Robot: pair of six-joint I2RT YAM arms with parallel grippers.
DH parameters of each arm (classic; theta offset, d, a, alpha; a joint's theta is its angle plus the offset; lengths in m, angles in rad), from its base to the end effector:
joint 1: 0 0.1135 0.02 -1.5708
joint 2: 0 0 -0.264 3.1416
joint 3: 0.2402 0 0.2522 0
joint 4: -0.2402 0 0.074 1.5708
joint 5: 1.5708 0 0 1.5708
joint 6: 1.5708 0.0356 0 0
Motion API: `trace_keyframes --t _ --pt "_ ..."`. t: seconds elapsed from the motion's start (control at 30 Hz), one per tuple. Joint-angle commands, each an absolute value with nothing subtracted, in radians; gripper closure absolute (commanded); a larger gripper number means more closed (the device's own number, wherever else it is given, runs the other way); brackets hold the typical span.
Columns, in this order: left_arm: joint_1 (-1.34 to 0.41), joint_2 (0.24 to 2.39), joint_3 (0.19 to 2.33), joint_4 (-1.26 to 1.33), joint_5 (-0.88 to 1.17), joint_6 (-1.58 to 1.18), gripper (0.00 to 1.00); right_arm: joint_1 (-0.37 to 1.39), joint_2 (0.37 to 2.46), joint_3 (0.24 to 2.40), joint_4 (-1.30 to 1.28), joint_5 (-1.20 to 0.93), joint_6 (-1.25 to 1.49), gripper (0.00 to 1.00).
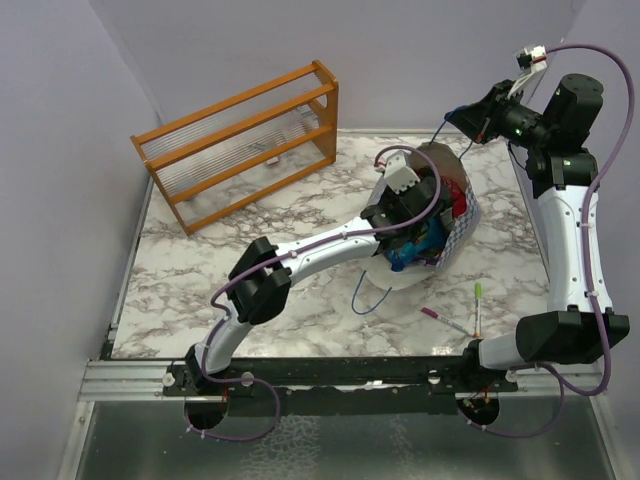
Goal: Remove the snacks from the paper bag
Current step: Take out the snack from the paper bag.
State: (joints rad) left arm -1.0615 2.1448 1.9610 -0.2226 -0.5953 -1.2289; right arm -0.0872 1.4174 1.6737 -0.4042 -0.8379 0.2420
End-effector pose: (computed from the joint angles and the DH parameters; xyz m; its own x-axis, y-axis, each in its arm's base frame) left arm 0.2662 -0.4357 0.3085 -0.5091 -0.6883 -0.5168 -0.0234 0.6113 -0.7911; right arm 0.2993 0.0004 0.4801 -0.3041 0.1875 -0.9340 -0.6192 0.7061 0.3434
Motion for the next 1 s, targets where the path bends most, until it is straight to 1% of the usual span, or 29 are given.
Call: trace_keyframes --t 0.0,0.2,0.27,0.4,0.47,0.53,0.63,0.67,0.8,0.97 --pt "-1.055 2.206 2.034 -0.19 -0.684 -1.252 0.32 -0.092 1.362 1.719 -0.332 -0.859 0.257 0.99" --pt "-1.034 2.267 2.099 -0.168 -0.726 -1.208 0.31 -0.092 1.352 1.723 -0.354 -0.858 0.247 0.99" --pt "-1.023 2.275 2.1 -0.167 -0.722 -1.22 0.34 -0.092 1.344 1.719 -0.361 -0.853 0.241 0.99" --pt "-1.008 2.283 2.103 -0.128 -0.705 -1.2 0.52 -0.092 1.336 1.708 -0.366 -0.842 0.236 0.99" --pt "-1.006 2.28 2.107 -0.098 -0.682 -1.17 0.65 -0.092 1.336 1.702 -0.366 -0.844 0.237 0.99" --pt "-1.006 2.272 2.106 -0.076 -0.658 -1.149 0.75 -0.092 1.335 1.695 -0.368 -0.843 0.239 0.99" --pt "-1.006 2.236 2.076 -0.07 -0.627 -1.149 0.95 -0.092 1.326 1.676 -0.37 -0.833 0.232 0.99" --pt "-1.006 2.216 2.057 -0.058 -0.613 -1.14 1.0 -0.092 1.321 1.666 -0.369 -0.825 0.227 0.99" --pt "-1.006 2.126 1.985 -0.033 -0.578 -1.102 1.0 -0.092 1.299 1.624 -0.367 -0.771 0.207 0.99" --pt "-1.005 1.986 1.834 0.054 -0.557 -1.071 1.0 -0.092 1.273 1.588 -0.362 -0.686 0.196 0.99"
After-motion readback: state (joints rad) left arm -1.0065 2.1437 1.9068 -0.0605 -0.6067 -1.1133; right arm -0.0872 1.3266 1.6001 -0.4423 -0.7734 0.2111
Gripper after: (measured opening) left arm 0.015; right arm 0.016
